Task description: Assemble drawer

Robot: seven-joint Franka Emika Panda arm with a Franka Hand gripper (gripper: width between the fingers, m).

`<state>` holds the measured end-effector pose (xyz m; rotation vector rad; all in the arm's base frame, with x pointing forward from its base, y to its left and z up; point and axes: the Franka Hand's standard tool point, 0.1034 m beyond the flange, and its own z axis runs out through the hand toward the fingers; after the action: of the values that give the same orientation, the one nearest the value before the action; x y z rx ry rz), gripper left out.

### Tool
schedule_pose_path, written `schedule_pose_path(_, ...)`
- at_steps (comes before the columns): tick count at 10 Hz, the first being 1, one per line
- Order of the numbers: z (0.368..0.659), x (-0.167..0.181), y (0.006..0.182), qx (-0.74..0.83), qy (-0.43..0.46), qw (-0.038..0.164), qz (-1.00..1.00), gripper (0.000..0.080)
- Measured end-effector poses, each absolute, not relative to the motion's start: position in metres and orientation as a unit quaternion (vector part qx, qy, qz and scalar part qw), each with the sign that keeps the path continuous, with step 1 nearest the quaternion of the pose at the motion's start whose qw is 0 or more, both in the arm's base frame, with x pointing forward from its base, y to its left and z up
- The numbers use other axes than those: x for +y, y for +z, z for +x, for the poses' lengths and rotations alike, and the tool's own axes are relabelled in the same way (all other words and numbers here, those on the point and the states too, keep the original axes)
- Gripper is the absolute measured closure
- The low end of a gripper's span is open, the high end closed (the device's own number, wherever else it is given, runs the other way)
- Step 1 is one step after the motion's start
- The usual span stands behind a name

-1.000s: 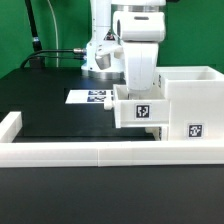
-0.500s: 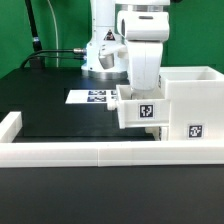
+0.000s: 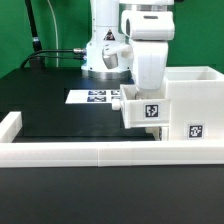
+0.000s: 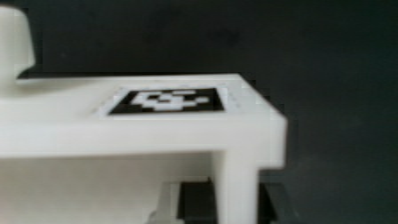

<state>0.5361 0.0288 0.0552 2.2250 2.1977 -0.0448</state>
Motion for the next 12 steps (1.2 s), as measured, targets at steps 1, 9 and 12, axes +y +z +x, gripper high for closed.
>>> schedule_pose_path(1,0.536,0.029,0.055,0.700,-0.017,0.006,0.714,0.0758)
schedule_pose_path(9,0.539,0.030,0.070,0.692,-0.025,0.006,0.722,0.0253)
schedule_pose_path(12,0.541,0.021,0.100,0.691,-0.034,0.011,0.722,0.0156)
